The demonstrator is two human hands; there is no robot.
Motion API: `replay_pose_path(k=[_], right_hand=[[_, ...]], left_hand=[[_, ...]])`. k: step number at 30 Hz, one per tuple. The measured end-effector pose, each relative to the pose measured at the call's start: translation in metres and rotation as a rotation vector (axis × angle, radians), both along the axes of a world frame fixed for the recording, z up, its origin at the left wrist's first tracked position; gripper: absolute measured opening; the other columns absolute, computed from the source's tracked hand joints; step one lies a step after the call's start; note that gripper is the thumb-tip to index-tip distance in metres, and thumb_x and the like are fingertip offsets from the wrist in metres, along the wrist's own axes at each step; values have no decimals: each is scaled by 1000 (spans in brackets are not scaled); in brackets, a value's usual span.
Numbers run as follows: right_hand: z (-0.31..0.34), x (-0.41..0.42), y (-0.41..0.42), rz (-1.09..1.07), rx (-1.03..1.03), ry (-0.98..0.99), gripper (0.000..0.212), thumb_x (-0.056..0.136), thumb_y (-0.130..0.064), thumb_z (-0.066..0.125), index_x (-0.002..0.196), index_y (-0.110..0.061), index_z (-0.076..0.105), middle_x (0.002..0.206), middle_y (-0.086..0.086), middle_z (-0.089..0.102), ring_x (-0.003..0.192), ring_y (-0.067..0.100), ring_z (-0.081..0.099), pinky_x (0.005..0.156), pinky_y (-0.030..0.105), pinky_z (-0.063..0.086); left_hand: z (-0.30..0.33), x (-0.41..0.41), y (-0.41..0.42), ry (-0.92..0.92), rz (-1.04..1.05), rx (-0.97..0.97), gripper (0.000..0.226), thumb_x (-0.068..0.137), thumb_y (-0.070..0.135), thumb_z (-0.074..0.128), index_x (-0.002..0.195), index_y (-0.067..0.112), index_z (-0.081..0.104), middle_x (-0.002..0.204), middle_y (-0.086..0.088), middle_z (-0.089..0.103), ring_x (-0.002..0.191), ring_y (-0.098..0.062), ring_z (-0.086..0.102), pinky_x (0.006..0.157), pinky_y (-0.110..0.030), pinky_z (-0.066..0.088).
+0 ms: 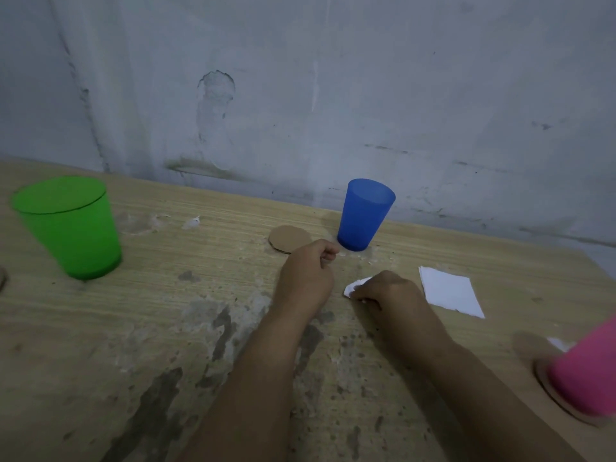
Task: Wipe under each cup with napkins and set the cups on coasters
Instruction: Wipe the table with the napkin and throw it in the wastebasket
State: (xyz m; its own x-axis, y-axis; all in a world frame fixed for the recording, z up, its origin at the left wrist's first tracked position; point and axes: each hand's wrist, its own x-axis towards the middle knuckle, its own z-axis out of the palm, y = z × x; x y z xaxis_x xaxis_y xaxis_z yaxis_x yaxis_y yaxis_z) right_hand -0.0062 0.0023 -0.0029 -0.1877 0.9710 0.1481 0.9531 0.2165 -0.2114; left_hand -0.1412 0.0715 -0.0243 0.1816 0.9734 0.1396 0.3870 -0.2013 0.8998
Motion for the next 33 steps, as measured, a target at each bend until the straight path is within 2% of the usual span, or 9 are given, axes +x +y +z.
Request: replay_pose_path(k=[4,9,12,14,18,21,25,29,33], right_hand=[[-7,0,18,-106,48,-13,31,90,-14,55,119,-21,64,122,1,61,112,13,54,78,2,20],[-8,-12,50,-217,70,37,25,92,-24,53,109,-16,70,106,9,66,96,20,60,82,22,41],[-8,-17,33,-65,93,50,23,87,-10,58,102,-19,73,104,2,69,95,12,61,77,12,37],[-7,-9,21,-30,73,39,26,84,-7,60,103,-20,73,106,3,70,99,16,61,81,15,37],[-2,12,26,-179,-6,32,27,93,-18,51,112,-16,69,114,9,65,106,19,58,81,13,31],[-4,5,45,-257,43,36,26,93,-23,50,109,-15,70,110,9,65,98,21,60,81,20,38],[-9,-11,48,-157,93,12,25,93,-19,51,105,-22,72,98,6,68,90,19,60,70,20,34],[1,0,23,-61,75,94,26,87,-7,56,99,-21,74,102,2,71,92,13,60,74,12,33],[0,13,37,-155,57,126,24,87,-8,57,101,-17,74,107,7,70,99,20,62,82,18,38]], left_hand=[[1,1,-2,-4,-4,5,44,83,-10,41,111,17,64,108,1,65,103,-12,59,91,-28,48],[5,-2,-3,61,-17,29,43,85,-5,44,118,16,61,116,1,64,107,-12,57,93,-29,47],[6,-3,-5,147,-52,50,36,91,9,51,126,15,57,125,-1,61,114,-15,55,96,-32,46],[3,-3,-4,209,-71,60,39,92,8,49,129,17,54,131,-1,58,118,-15,53,99,-30,43],[-2,-2,-3,324,-101,113,42,93,9,44,133,20,52,138,-1,52,126,-15,47,104,-32,40],[-3,-2,-1,379,-116,135,42,93,13,43,133,22,52,138,-3,52,126,-18,47,104,-35,40],[-1,-3,0,514,-169,169,41,95,18,41,136,18,47,139,-7,49,133,-21,38,111,-34,27],[-2,-4,3,692,-255,173,54,98,33,38,147,12,27,156,-3,25,145,-20,17,116,-33,12],[-3,-5,5,734,-298,163,64,97,40,38,150,12,16,160,-1,13,147,-18,7,117,-31,6]])
